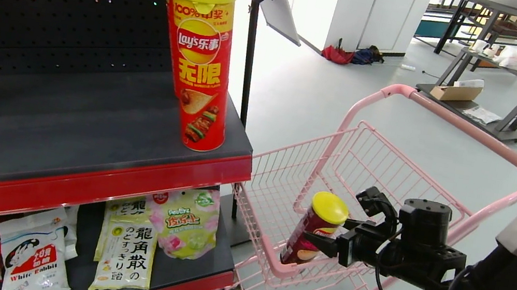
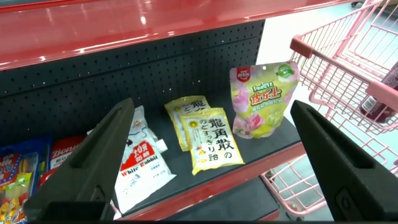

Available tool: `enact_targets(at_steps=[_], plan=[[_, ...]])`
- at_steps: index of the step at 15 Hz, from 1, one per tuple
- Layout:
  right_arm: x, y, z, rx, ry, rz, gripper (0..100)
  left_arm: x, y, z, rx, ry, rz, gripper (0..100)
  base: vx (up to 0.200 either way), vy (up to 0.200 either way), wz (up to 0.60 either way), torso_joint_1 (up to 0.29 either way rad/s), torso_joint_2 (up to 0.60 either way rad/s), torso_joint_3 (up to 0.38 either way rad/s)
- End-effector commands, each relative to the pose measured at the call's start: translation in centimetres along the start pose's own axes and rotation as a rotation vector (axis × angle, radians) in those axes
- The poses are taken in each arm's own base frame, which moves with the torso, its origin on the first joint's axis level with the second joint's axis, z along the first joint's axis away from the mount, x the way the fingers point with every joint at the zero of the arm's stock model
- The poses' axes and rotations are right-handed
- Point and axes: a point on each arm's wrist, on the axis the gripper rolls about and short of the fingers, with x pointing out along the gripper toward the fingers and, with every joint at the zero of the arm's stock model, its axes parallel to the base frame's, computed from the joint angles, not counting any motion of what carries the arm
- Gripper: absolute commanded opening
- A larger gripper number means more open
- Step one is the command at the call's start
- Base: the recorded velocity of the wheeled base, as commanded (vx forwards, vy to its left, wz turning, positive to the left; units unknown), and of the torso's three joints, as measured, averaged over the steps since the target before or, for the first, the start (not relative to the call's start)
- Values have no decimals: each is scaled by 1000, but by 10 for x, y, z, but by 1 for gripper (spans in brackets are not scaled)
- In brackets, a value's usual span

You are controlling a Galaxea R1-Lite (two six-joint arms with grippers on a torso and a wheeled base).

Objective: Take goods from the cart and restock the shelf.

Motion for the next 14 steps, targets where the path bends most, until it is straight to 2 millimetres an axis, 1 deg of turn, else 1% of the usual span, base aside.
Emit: enact_targets(at_steps=[1, 9, 10, 14], plan=[[7, -3, -2, 3, 3, 2, 100, 0, 0, 0, 0, -1, 0, 100, 0, 0, 0, 0, 0, 0], [19, -8, 7, 9, -32, -13, 100, 0, 0, 0, 0, -1, 0, 100, 0, 0, 0, 0, 0, 0], [20, -7, 6, 19, -30, -16, 0, 0, 0, 0, 0, -1, 0, 100, 0, 0, 0, 0, 0, 0], [22, -1, 3, 45, -19, -2, 0, 0, 0, 0, 0, -1, 0, 100, 0, 0, 0, 0, 0, 0]])
